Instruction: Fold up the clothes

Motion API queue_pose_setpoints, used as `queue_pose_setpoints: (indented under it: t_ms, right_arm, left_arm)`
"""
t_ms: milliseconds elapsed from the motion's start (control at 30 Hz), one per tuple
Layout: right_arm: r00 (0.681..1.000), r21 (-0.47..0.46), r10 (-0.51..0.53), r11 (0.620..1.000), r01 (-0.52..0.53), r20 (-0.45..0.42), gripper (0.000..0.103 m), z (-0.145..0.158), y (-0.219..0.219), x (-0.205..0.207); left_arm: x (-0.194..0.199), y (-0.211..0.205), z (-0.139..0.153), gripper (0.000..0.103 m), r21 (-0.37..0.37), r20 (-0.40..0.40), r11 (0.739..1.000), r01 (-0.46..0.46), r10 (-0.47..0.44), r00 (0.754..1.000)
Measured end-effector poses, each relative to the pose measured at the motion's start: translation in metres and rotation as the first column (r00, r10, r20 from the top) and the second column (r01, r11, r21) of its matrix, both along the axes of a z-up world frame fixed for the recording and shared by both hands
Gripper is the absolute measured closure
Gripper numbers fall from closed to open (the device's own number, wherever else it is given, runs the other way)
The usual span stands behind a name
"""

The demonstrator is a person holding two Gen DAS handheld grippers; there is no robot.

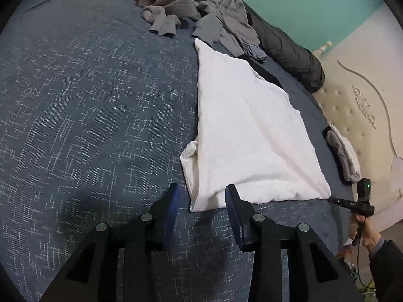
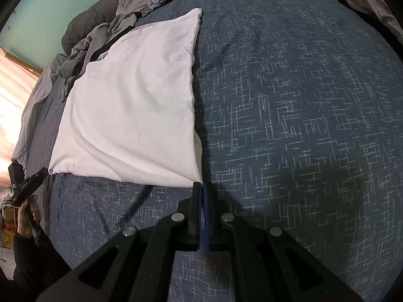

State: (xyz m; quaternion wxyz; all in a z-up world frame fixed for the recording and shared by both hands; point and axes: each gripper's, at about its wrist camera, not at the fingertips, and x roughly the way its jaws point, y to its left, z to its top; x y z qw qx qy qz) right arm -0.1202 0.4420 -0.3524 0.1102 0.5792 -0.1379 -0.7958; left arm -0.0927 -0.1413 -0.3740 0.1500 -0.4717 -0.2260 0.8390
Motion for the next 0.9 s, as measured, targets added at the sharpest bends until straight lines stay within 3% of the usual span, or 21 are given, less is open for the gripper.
queue_pose_setpoints:
  t_ms: [33, 100, 433, 567, 633, 700, 733, 767, 800, 833, 900]
  right_arm:
    - [1.000, 0.000, 0.001, 1.000, -0.001, 0.000, 0.101, 0.000, 0.000, 0.000]
    - [1.000, 0.004, 0.003, 1.000, -0.003, 0.000, 0.101, 0.000, -0.002, 0.000]
    - [1.000, 0.022, -0.006, 1.000, 0.005, 0.021, 0.102, -0.004, 0.008, 0.005]
    - [1.000, -0.013, -0.023, 1.000, 0.024, 0.012, 0.101, -0.003, 0.016, 0.005]
    - [0.999, -0.021, -0.039, 0.999, 0.039, 0.002, 0.101, 0.002, 0.021, 0.004]
    - [0.998, -0.008, -0.057, 0.998, 0.057, -0.010, 0.100, 0.008, 0.025, -0.003]
    - [0.997, -0.010, -0.071, 0.997, 0.071, -0.020, 0.098, 0.012, 0.027, -0.008]
    - [0.996, -0.020, -0.087, 0.996, 0.086, -0.031, 0.089, 0.015, 0.031, -0.015]
    - [0.994, -0.032, -0.104, 0.994, 0.102, -0.039, 0.072, 0.017, 0.033, -0.024]
    - [0.992, -0.047, -0.122, 0.992, 0.119, -0.045, 0.065, 0.019, 0.034, -0.036]
    - [0.989, -0.057, -0.134, 0.990, 0.131, -0.064, 0.062, 0.021, 0.025, -0.066]
  left_arm:
    - [-0.001, 0.001, -0.001, 0.065, -0.005, 0.000, 1.000, 0.002, -0.002, 1.000]
    - [-0.005, 0.002, -0.009, 0.100, -0.008, 0.017, 1.000, 0.009, -0.009, 1.000]
    - [-0.005, 0.006, -0.013, 0.100, -0.052, 0.040, 0.999, 0.013, -0.011, 0.999]
    - [-0.008, 0.009, -0.011, 0.099, -0.063, 0.051, 0.998, 0.016, -0.013, 0.999]
    - [-0.012, 0.007, -0.003, 0.095, -0.070, 0.045, 0.998, 0.000, 0.003, 0.999]
    - [-0.019, 0.004, 0.006, 0.083, -0.082, 0.031, 0.996, -0.019, 0.022, 0.999]
    - [-0.023, 0.002, 0.011, 0.079, -0.086, 0.024, 0.996, -0.027, 0.029, 0.999]
    - [-0.029, 0.002, 0.014, 0.075, -0.082, 0.019, 0.996, -0.021, 0.022, 1.000]
    - [-0.041, 0.003, 0.016, 0.074, -0.084, 0.014, 0.996, -0.008, 0.009, 1.000]
    - [-0.052, 0.005, 0.019, 0.073, -0.089, 0.011, 0.996, 0.003, -0.002, 1.000]
    - [-0.078, 0.012, 0.024, 0.071, -0.137, 0.003, 0.990, 0.011, -0.011, 1.000]
